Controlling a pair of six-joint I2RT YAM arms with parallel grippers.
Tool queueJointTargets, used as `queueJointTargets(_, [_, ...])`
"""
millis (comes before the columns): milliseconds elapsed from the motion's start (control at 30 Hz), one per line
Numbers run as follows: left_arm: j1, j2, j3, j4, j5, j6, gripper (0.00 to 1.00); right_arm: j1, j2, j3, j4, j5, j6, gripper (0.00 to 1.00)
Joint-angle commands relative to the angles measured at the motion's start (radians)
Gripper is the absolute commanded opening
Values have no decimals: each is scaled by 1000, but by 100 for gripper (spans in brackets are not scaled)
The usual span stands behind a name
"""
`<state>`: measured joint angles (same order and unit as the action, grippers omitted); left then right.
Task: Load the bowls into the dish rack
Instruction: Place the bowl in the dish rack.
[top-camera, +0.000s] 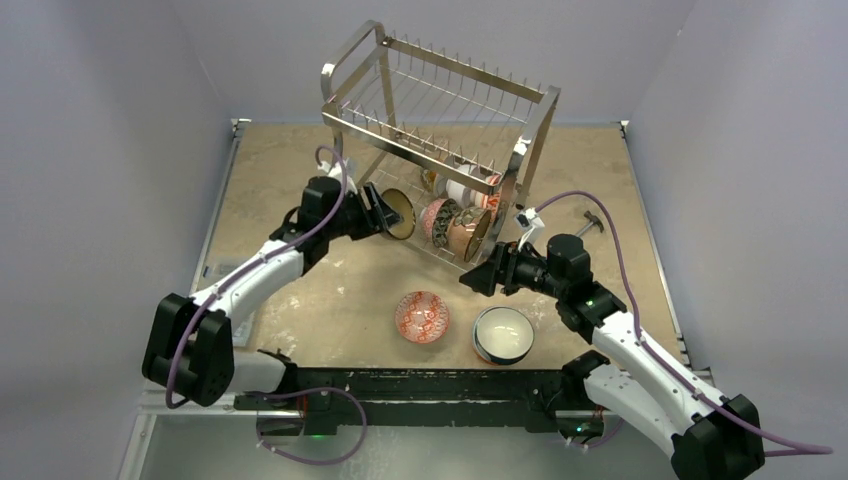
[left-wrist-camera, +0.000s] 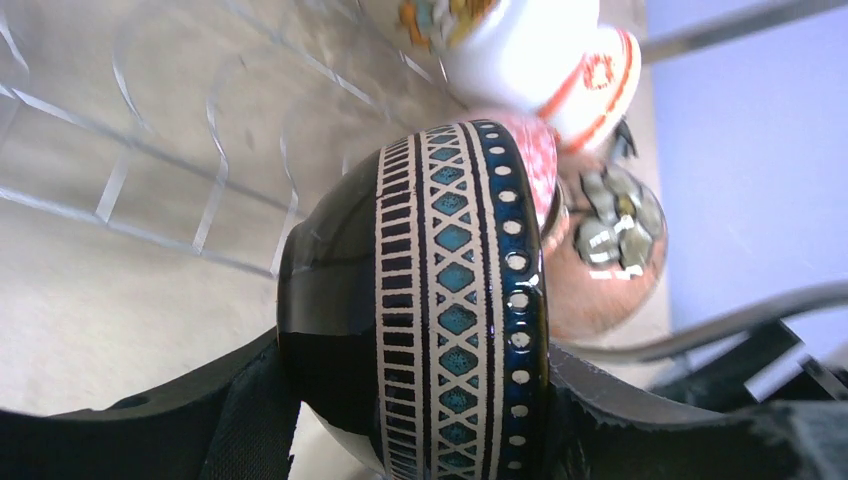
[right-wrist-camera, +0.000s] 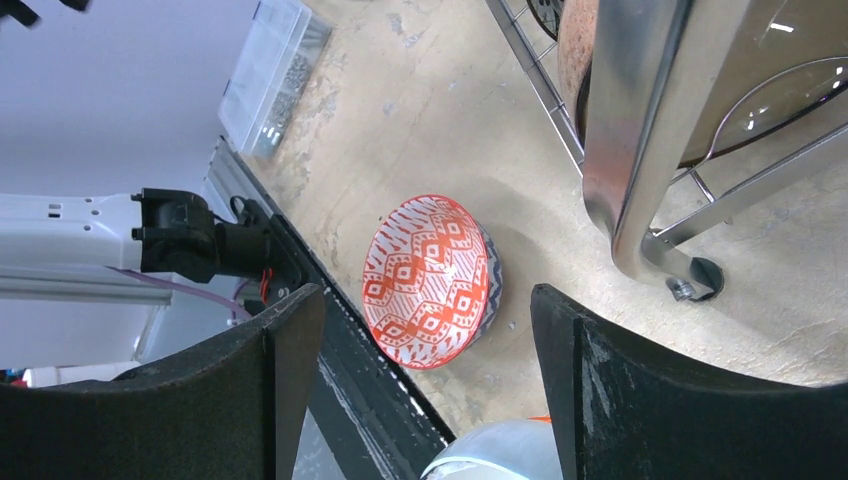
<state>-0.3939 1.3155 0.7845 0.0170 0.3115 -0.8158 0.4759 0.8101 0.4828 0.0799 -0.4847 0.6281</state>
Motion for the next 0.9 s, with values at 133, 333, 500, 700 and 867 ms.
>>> queueJointTargets(133, [-10,74,114,141,-324,329,0,3,-27,37,-12,20,-7,78])
queueJointTargets(333, [-161,145,13,429,-662,584,0,3,-32,40,-17,22,-7,79])
queueJointTargets(500, [-190,242,19,533,-739,698,0,3,-33,50,-37,20,-17,79])
queueJointTargets(700, [-198,308,37,600,-834,845,0,3,-37,53,-46,25,-24,79])
queueJointTargets(867, [-212,351,68,620,-931,940,0,3,-32,56,-47,24,-27,80])
